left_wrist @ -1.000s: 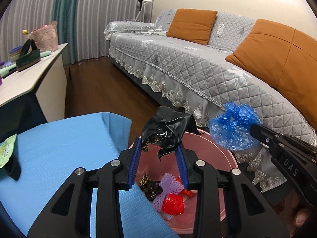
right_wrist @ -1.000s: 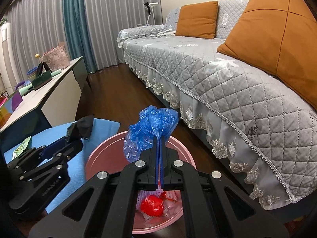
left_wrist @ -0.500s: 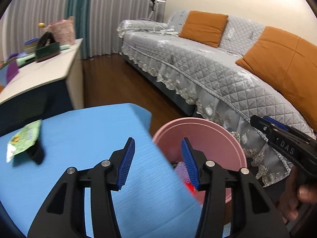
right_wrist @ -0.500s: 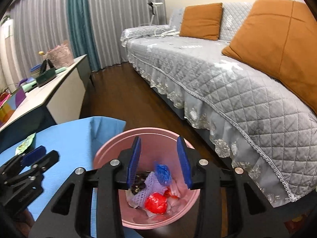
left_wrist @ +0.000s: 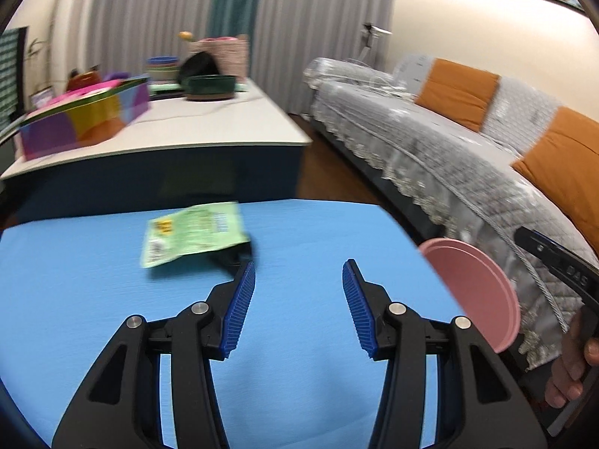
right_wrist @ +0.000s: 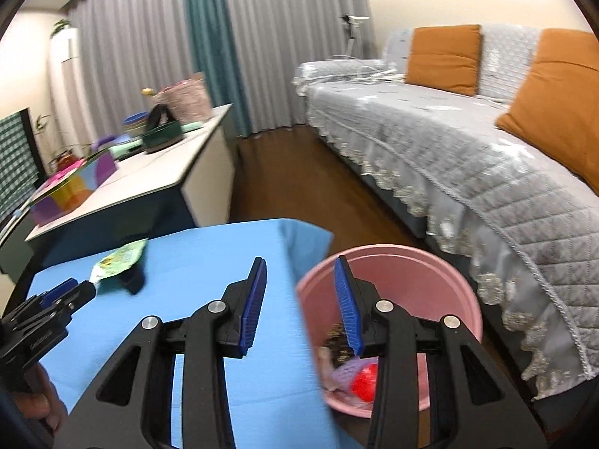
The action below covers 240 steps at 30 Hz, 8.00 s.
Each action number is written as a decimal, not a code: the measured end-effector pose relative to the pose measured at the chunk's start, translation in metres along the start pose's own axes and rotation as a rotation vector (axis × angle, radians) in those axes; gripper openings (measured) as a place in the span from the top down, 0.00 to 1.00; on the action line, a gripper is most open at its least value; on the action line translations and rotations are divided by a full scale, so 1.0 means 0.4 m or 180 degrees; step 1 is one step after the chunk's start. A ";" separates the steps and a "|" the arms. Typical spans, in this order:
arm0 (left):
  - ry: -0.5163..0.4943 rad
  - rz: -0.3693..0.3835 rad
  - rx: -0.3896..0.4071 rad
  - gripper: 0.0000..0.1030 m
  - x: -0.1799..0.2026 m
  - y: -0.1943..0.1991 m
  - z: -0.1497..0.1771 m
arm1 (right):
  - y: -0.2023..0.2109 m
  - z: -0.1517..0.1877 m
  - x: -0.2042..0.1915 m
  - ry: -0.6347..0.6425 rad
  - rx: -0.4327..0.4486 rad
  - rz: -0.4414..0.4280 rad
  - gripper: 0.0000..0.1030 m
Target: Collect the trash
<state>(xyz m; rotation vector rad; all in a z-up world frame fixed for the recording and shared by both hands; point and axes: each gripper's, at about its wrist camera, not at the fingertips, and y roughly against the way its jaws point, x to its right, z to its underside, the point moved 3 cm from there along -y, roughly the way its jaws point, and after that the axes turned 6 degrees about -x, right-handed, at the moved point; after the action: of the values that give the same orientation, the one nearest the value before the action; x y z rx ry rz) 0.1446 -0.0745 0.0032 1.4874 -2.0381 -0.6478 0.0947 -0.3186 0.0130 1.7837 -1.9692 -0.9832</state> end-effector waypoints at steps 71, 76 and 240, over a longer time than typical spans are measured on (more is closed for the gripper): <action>0.0159 -0.0465 -0.0161 1.00 -0.251 -0.031 -0.037 | -0.158 0.052 -0.383 0.0906 -0.0787 -0.0561 0.92; 0.0092 -0.0456 -0.0115 1.00 -0.227 0.015 -0.027 | -0.088 0.033 -0.347 0.0861 -0.0687 -0.0561 0.92; 0.0291 -0.0732 0.0059 0.08 -0.043 0.455 0.337 | 0.351 0.301 -0.177 0.0635 -0.0085 0.0152 0.05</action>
<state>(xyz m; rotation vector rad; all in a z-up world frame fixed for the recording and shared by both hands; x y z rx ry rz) -0.0685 0.0020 0.0194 1.7460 -1.8252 -0.6384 -0.0747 -0.2181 0.0349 1.7387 -1.8582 -0.7797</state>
